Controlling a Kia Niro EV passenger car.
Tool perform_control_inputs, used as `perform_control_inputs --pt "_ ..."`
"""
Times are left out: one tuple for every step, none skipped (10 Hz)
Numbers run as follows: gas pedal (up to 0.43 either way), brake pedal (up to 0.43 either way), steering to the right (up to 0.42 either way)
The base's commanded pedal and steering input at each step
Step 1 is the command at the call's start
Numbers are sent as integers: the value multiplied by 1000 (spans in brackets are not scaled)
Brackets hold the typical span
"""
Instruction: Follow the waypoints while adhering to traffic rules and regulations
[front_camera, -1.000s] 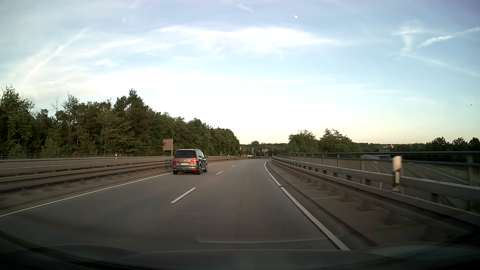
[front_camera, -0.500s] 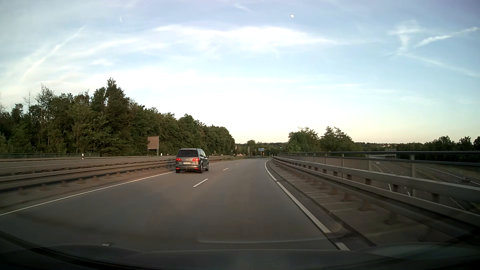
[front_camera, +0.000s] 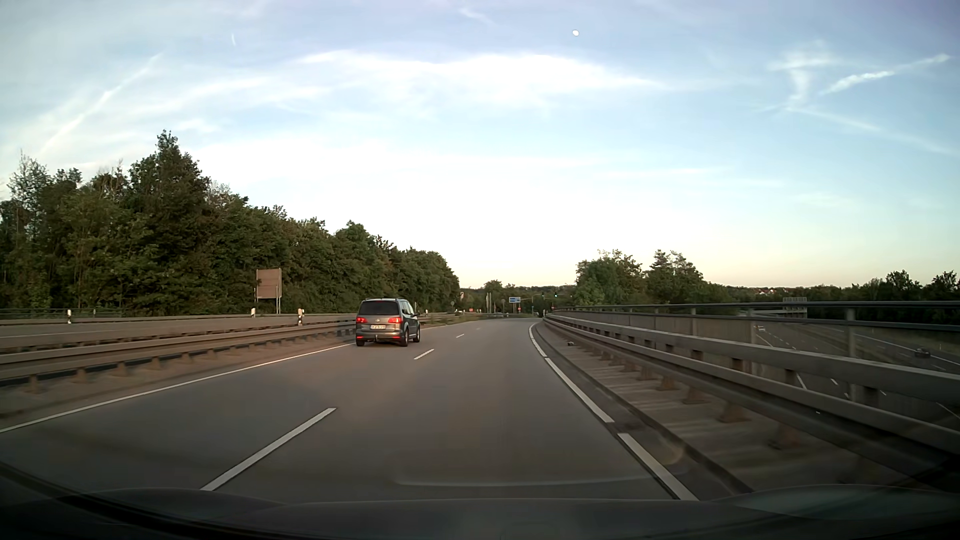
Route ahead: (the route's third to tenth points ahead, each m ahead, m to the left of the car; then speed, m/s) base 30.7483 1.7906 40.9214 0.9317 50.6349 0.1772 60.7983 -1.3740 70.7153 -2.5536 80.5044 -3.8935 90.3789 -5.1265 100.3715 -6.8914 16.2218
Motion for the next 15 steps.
perform_control_inputs --pt "79 0 9" --pt "79 0 9" --pt "79 0 9" --pt "79 0 9" --pt "79 0 9" --pt "79 0 9" --pt "79 0 9" --pt "79 0 9" --pt "79 0 10" --pt "79 0 10" --pt "67 0 10" --pt "67 0 10" --pt "67 0 10" --pt "67 0 10" --pt "67 0 9"
